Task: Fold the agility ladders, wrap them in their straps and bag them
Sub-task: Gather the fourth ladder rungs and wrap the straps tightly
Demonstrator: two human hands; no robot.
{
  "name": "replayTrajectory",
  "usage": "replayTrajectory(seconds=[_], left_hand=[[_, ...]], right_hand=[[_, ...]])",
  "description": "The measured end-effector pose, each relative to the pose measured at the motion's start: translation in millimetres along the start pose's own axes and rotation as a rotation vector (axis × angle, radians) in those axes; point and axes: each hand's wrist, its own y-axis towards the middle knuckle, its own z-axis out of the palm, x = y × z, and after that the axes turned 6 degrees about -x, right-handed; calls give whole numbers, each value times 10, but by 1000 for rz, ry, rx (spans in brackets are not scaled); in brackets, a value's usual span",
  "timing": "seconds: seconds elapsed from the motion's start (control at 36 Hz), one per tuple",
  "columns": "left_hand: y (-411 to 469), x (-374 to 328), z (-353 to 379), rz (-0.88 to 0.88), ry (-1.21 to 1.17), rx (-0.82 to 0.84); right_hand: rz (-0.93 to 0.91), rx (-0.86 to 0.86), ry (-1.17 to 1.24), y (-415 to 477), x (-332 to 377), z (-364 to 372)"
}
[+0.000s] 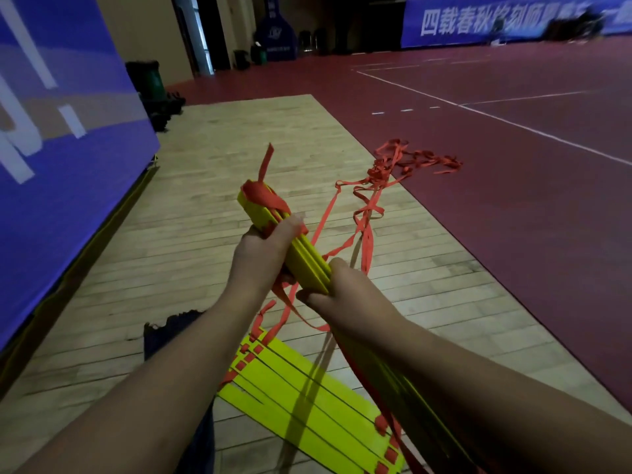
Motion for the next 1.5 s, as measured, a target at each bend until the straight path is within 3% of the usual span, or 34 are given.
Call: replayTrajectory(seconds=[0.14, 0.36, 0.44, 0.5, 0.64, 0.78, 0.89, 0.94, 1.06, 1.17, 1.31, 1.39, 1.5], left_hand=[[-17, -121, 49, 135, -114, -123], [97, -205, -56, 235, -348, 71], [93, -247, -18, 212, -413, 103], [96, -260, -18, 198, -410, 128], [179, -279, -122, 211, -214, 282], [247, -176, -280, 73, 116, 498], [201, -173, -195, -37, 55, 500], [160, -129, -113, -24, 22, 454], [72, -13, 14, -9, 20, 182], [-10, -40, 73, 39, -23, 46], [41, -144, 82, 84, 302, 115], [48, -126, 74, -18, 298, 221], [0, 15, 138, -32, 175, 29]], right_hand=[[-50, 60, 126, 15, 57, -122], [-38, 392, 521, 67, -114, -423], [55, 557, 802, 16, -133, -313], [68, 571, 854, -15, -110, -290], [47, 369, 749, -33, -151, -291], [24, 224, 610, 16, -197, -376], [29, 156, 495, 39, -213, -335], [23, 83, 410, 55, -184, -270], [26, -78, 56, 41, -149, -108], [16, -121, 9, -21, -121, -37], [19, -263, -201, -78, -51, -24], [-11, -292, -417, -126, -39, 14], [-80, -327, -452, -149, -23, 120]])
